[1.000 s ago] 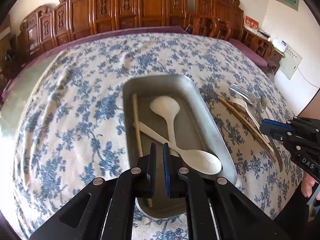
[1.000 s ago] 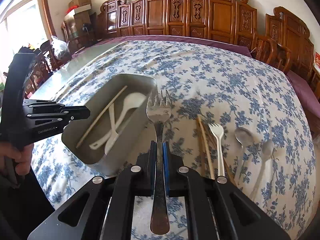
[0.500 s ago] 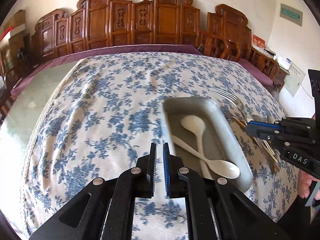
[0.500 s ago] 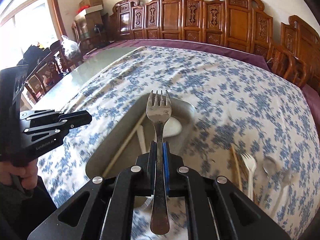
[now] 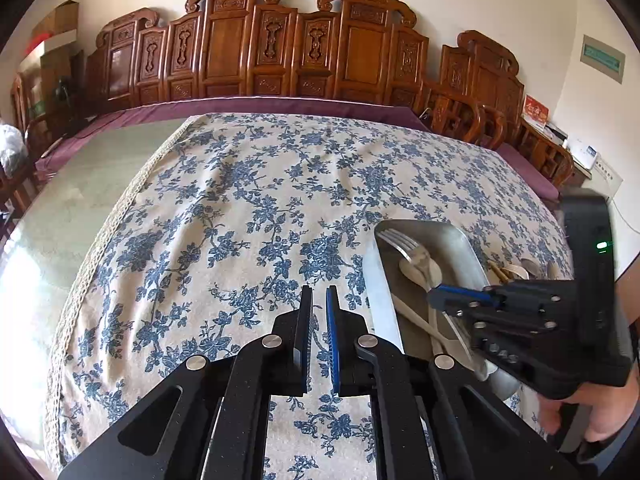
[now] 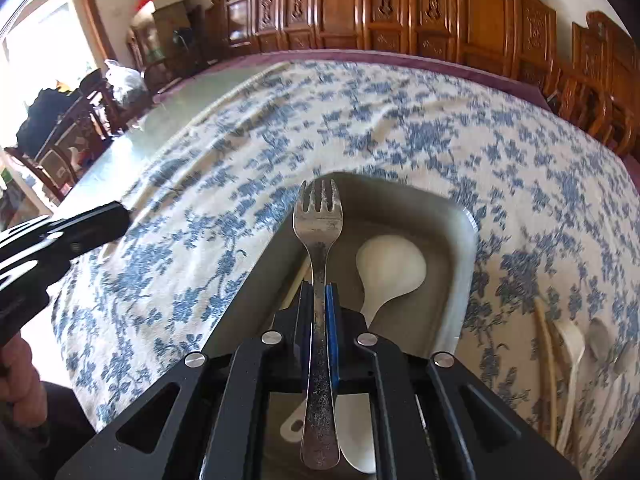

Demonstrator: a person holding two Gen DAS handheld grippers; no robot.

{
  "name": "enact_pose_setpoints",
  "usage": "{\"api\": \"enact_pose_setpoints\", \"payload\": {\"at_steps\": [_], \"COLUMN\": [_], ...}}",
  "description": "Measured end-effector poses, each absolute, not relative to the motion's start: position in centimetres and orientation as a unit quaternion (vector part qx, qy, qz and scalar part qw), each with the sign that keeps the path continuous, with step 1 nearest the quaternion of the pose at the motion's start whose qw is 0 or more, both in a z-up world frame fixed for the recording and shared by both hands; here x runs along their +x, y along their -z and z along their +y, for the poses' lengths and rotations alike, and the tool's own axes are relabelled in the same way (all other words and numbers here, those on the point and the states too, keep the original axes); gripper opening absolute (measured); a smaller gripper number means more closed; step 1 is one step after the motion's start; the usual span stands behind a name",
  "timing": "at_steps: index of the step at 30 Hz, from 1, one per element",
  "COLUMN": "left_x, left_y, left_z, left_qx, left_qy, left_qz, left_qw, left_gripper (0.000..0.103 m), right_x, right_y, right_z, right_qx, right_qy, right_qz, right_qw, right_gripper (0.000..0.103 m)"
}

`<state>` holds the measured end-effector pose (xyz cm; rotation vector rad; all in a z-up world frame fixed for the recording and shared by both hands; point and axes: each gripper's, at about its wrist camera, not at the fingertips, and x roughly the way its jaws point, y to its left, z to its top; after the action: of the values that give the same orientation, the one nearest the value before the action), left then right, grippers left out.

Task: Organize utensils
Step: 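Lower the metal fork into the grey tray and open the right tool, then reach the right tool back to the pile and grasp a white plastic fork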

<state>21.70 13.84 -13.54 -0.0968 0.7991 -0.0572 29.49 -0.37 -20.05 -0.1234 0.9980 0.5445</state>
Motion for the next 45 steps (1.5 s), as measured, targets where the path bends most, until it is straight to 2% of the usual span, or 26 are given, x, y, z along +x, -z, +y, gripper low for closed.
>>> {"api": "enact_pose_setpoints", "payload": {"at_steps": [10, 20, 21, 24, 29, 32, 33, 34, 36, 45], "left_x": [21.6, 22.0, 22.0, 22.0, 21.9, 21.8, 21.7, 21.6, 21.5, 20.4], "left_y": [13.5, 13.2, 13.1, 12.7, 12.7, 13.0, 13.0, 13.0, 13.0, 13.3], "left_z": [13.3, 11.0, 10.7, 9.3, 6.7, 5.3, 5.0, 4.5, 3.8, -0.7], "left_qx": [-0.044, -0.033, -0.033, -0.027, -0.019, -0.01, -0.007, -0.002, -0.002, 0.007], "left_qy": [0.029, 0.043, 0.045, 0.055, 0.074, 0.083, 0.085, 0.087, 0.091, 0.126], "left_qz": [0.385, 0.382, 0.381, 0.375, 0.372, 0.373, 0.373, 0.371, 0.369, 0.372], "left_qw": [0.921, 0.923, 0.923, 0.925, 0.925, 0.924, 0.924, 0.924, 0.925, 0.92], "left_gripper": [0.006, 0.006, 0.008, 0.024, 0.036, 0.053, 0.063, 0.069, 0.071, 0.072], "right_x": [29.6, 27.8, 27.4, 26.9, 26.4, 26.8, 26.9, 26.9, 27.1, 28.4], "right_y": [22.2, 18.4, 17.7, 16.4, 16.0, 17.2, 17.7, 18.2, 19.3, 22.5], "right_z": [-0.8, -4.4, -5.8, -9.5, -15.7, -19.3, -20.2, -20.7, -22.0, -22.6], "right_qx": [-0.053, -0.049, -0.041, -0.035, -0.048, -0.057, -0.061, -0.062, -0.064, -0.062], "right_qy": [-0.253, -0.275, -0.276, -0.257, -0.215, -0.184, -0.176, -0.171, -0.164, -0.176], "right_qz": [0.495, 0.444, 0.438, 0.429, 0.424, 0.436, 0.439, 0.443, 0.449, 0.458], "right_qw": [0.83, 0.852, 0.855, 0.866, 0.878, 0.879, 0.879, 0.878, 0.876, 0.869], "right_gripper": [0.009, 0.01, 0.01, 0.01, 0.01, 0.01, 0.01, 0.015, 0.022, 0.023]}}
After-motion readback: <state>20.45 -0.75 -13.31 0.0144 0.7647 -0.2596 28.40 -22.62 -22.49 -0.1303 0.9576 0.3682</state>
